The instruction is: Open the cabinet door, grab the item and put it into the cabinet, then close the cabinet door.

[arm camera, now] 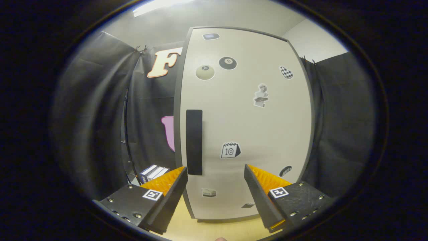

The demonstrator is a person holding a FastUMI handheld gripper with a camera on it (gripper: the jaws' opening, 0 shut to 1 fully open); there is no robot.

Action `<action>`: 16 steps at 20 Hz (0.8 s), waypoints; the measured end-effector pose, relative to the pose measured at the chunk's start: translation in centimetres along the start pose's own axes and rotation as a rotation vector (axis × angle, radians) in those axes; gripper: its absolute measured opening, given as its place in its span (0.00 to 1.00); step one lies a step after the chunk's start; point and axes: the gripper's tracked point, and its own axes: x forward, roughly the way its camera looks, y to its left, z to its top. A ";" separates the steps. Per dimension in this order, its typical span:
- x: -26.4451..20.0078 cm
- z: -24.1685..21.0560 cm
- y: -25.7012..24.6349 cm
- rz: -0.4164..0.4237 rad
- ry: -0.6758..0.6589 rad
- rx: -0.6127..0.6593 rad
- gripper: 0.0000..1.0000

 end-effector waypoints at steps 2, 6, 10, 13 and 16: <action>-2.6 0.1 -0.9 -0.013 -0.003 0.000 1.00; -7.9 0.6 -2.7 -0.034 0.005 -0.002 1.00; -12.8 1.0 -4.5 -0.068 -0.002 -0.019 1.00; -15.8 0.5 -6.2 -0.105 0.019 -0.048 1.00; -17.6 1.2 -7.2 -0.125 -0.004 -0.021 1.00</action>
